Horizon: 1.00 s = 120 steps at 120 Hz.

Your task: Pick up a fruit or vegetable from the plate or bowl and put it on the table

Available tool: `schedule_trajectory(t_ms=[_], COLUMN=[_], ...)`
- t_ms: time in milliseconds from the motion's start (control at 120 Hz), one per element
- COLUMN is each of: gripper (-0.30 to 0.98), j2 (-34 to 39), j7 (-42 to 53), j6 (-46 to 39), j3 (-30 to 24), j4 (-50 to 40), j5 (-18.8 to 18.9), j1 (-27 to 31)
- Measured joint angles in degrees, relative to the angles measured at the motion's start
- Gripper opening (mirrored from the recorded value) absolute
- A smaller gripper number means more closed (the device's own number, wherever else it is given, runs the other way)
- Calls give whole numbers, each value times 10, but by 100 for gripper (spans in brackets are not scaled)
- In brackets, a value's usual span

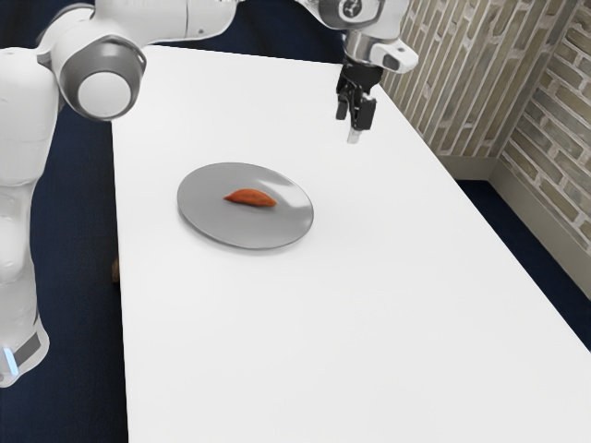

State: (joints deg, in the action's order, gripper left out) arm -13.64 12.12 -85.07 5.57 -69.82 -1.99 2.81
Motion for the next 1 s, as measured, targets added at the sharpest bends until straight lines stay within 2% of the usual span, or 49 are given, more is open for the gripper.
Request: schedule_trajectory(t_ms=[208,342,525,1000], gripper=[69,69,69,69], j2=[0,1,13,13], j7=[10,15,19,26], j6=[-13,-15,-18,-19], j3=[-1,15,7,-3], j4=[0,1,10,-47], j5=[-4,-27,-40,-40], j1=[2,5,-1,-1])
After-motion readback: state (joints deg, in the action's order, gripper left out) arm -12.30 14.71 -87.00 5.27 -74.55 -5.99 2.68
